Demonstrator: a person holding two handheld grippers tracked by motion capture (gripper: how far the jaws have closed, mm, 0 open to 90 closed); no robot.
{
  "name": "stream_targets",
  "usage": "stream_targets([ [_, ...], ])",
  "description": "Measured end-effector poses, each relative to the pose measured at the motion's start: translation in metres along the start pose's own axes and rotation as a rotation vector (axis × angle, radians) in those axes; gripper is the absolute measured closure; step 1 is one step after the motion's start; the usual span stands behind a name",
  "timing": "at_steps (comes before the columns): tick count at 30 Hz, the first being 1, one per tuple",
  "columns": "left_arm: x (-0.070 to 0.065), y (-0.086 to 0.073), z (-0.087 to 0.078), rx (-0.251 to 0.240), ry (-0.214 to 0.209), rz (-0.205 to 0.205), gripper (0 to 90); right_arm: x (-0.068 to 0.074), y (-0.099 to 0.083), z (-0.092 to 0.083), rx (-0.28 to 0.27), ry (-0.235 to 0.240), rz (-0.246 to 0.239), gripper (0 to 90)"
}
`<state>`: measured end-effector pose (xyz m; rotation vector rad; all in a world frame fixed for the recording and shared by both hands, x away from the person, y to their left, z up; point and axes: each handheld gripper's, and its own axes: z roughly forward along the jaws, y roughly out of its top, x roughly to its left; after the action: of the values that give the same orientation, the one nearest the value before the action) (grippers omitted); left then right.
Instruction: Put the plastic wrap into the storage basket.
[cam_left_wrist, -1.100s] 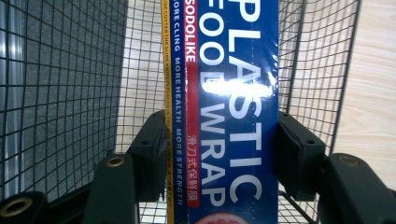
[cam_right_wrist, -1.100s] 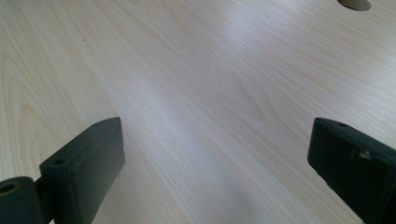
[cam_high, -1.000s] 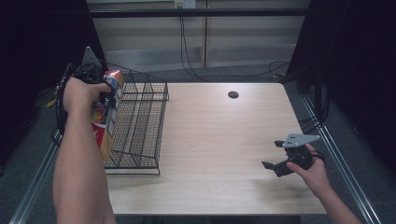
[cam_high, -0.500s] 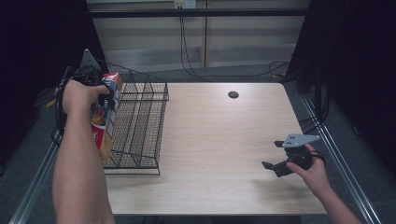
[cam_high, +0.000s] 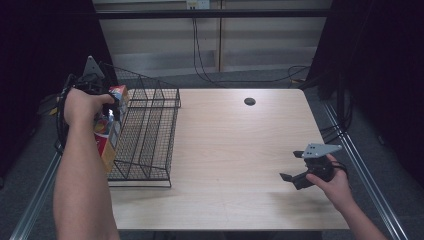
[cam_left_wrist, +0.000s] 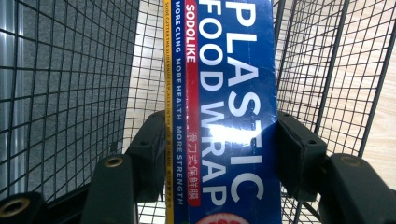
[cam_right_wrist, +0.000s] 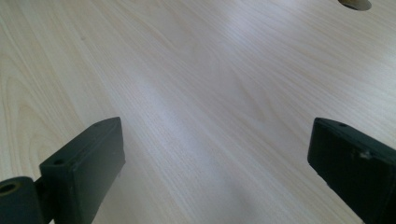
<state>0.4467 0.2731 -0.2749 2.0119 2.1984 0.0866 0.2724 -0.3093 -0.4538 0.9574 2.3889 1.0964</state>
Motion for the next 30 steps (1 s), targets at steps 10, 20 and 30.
stream_targets([
  [10,0.002,0.003,0.006,-0.002,0.02,0.006,42.8,0.0,0.0,0.0,0.002,0.001,-0.001,3.8],
  [20,0.001,0.008,0.012,-0.014,0.029,-0.006,42.7,-0.001,-0.001,0.0,0.001,0.002,0.004,3.8],
  [30,0.003,0.01,0.018,-0.022,0.034,-0.023,42.3,-0.002,-0.001,0.0,0.002,0.002,0.004,3.8],
])
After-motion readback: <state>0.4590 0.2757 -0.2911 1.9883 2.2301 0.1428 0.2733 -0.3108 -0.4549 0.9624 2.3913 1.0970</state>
